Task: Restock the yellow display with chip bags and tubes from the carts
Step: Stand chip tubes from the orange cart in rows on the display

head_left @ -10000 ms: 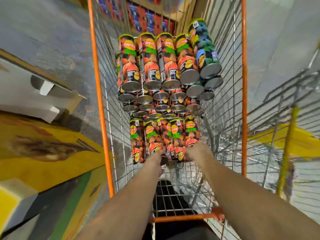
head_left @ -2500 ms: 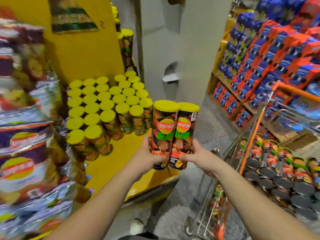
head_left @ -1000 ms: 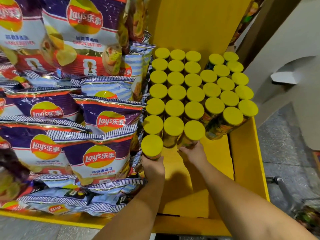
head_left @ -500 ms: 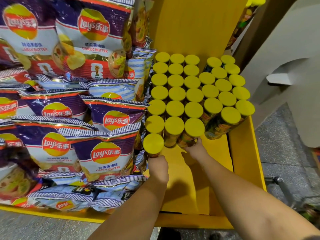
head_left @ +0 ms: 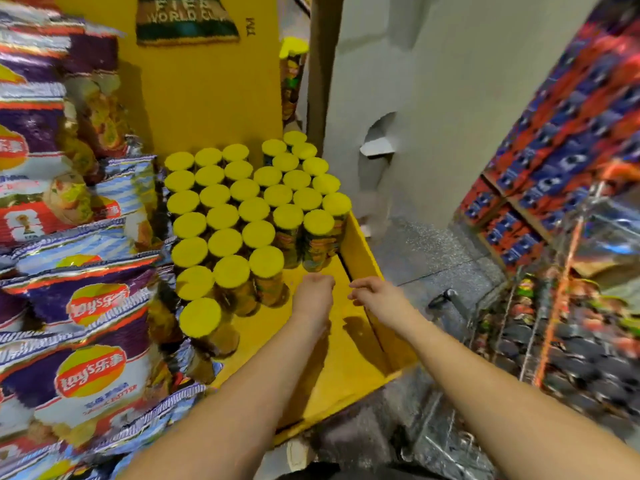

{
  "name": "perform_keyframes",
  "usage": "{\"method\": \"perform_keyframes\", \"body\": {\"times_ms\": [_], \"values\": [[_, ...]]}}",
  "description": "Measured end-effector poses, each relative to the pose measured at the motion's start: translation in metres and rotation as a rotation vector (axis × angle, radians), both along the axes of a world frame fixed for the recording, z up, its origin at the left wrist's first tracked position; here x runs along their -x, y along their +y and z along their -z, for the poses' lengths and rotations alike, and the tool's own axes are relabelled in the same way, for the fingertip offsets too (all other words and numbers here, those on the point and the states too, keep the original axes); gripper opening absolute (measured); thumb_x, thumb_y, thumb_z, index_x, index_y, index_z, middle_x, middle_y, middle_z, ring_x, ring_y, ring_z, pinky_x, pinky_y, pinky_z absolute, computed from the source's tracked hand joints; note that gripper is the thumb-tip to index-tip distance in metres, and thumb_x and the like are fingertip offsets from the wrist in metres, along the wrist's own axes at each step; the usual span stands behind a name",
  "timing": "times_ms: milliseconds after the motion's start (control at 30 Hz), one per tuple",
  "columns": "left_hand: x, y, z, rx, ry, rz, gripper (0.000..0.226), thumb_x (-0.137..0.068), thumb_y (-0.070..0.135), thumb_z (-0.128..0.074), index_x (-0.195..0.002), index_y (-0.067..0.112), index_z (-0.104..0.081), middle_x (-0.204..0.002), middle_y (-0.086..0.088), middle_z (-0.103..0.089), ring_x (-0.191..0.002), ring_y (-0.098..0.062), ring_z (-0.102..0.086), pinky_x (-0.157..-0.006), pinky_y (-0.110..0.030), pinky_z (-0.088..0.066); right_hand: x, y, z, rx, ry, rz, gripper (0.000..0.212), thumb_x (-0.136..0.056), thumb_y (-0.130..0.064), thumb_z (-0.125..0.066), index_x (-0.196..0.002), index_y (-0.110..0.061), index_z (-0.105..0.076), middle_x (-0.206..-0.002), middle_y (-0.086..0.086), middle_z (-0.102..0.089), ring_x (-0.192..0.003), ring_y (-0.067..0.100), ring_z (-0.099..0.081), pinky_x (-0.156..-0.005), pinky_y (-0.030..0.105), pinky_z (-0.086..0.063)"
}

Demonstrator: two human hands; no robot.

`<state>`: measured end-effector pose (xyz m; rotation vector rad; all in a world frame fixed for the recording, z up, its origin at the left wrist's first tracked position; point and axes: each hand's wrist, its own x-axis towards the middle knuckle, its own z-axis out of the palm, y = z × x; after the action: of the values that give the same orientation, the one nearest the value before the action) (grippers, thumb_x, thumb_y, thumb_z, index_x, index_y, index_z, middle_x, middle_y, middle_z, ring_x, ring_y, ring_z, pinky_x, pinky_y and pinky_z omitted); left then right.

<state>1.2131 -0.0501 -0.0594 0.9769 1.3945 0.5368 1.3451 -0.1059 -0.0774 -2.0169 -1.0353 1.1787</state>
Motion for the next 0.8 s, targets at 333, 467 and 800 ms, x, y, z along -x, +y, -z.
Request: {"method": "perform_keyframes", "body": {"times_ms": [333, 467, 800], "values": [[-0.201, -0.116, -0.039, -0.222, -0.05, 0.773, 0.014, -0.089, 0.017, -0.053, -0.076, 0.021, -0.058, -0.079, -0.002, -0.065, -0.072, -0.02, -0.061, -0.073, -0.033, -0.049, -0.148, -0.185, -0.037, -0.084, -0.173, 0.477, 0.018, -0.095, -0.016, -0.052, -0.095, -0.03, -0.064, -0.082, -0.01, -0.069, -0.073, 0.009, -0.06, -0.067, 0.017, -0.044], [-0.268, -0.175, -0.028, -0.204, -0.02, 0.974, 0.011, -0.079, 0.031, -0.054, -0.071, 0.025, -0.058, -0.074, 0.002, -0.064, -0.076, -0.021, -0.061, -0.083, -0.043, -0.055, -0.2, -0.262, -0.021, -0.022, -0.182, 0.655, 0.016, -0.096, -0.021, -0.053, -0.094, -0.034, -0.062, -0.083, -0.007, -0.068, -0.07, 0.012, -0.058, -0.062, 0.024, -0.043], [-0.412, -0.233, 0.072, -0.232, 0.322, 1.136, 0.008, -0.077, 0.032, -0.05, -0.078, 0.024, -0.053, -0.087, -0.015, -0.069, -0.083, -0.033, -0.067, -0.069, -0.038, -0.052, -0.359, -0.383, 0.045, 0.148, -0.156, 0.966, 0.018, -0.096, -0.02, -0.055, -0.108, -0.008, -0.061, -0.08, 0.001, -0.059, -0.078, 0.023, -0.057, -0.069, 0.033, -0.043]]}}
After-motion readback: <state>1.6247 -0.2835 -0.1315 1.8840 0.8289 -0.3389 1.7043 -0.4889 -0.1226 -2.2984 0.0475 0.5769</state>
